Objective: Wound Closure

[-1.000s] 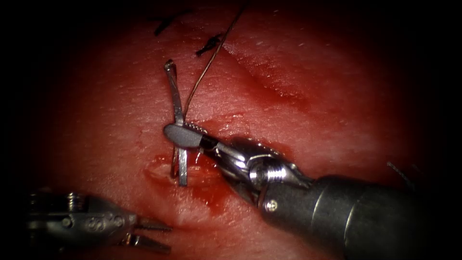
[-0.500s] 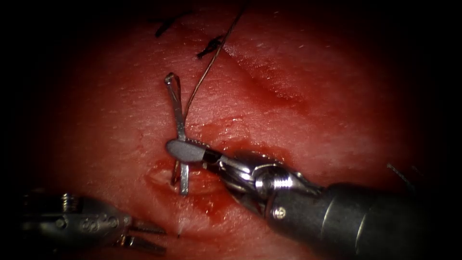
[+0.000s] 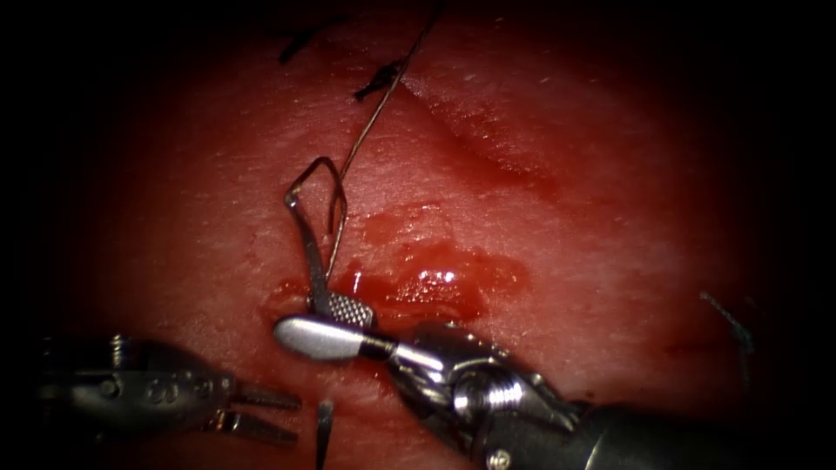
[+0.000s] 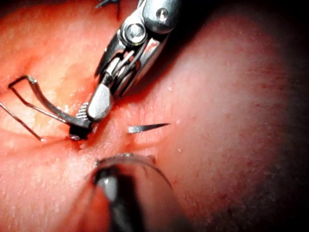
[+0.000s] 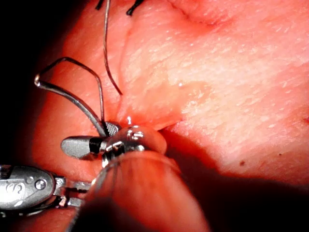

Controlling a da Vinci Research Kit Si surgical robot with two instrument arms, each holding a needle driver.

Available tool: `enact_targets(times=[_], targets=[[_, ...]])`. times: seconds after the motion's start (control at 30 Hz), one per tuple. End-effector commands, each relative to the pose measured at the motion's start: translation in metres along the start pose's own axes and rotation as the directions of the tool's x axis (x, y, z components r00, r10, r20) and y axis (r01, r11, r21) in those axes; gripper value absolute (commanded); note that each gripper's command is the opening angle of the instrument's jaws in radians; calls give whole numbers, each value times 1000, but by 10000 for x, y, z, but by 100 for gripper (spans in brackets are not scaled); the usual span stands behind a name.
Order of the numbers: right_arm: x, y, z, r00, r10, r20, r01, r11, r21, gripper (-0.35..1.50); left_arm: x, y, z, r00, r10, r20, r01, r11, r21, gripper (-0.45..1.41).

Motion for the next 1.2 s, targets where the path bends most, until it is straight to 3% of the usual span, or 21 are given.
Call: enact_targets(times=[0.03,0.1,0.27,0.53,0.7,0.73,0.8,0.83,0.87,1.1,1.2], targets=[[24,2,6,997,-80,-10,80,997,-3,132,-2,0,6,1000,0,1,0,1000,2,5],[34,-1,7,989,-147,-11,147,989,-6,130,-2,-1,6,1000,-1,1,1,1000,1,5],[52,-15,23,941,-332,71,335,941,-37,126,-3,-2,7,1000,-1,1,1,1000,1,5],[67,-19,49,883,-436,176,445,895,-16,118,-2,-5,8,1000,-1,0,1,1000,-1,5],[72,-22,46,838,-501,218,513,859,2,98,-1,-5,7,1000,-1,0,1,1000,0,5],[73,-23,45,831,-509,223,521,853,5,93,-1,-5,7,1000,-1,0,1,1000,0,5],[76,-25,44,818,-525,237,538,843,11,63,-1,-5,8,1000,-1,0,1,1000,-1,5],[77,-25,42,815,-523,248,538,843,11,26,-1,-5,8,1000,-1,0,1,1000,-1,5],[77,-26,40,808,-526,266,541,841,16,-35,-1,-5,8,1000,-1,0,1,1000,-1,5],[78,-20,28,803,-523,285,555,831,-40,-35,-1,-6,7,1000,-1,0,1,1000,0,5],[65,-18,26,817,-489,306,529,847,-56,-35,-1,-5,7,1000,-1,0,1,1000,0,5]])
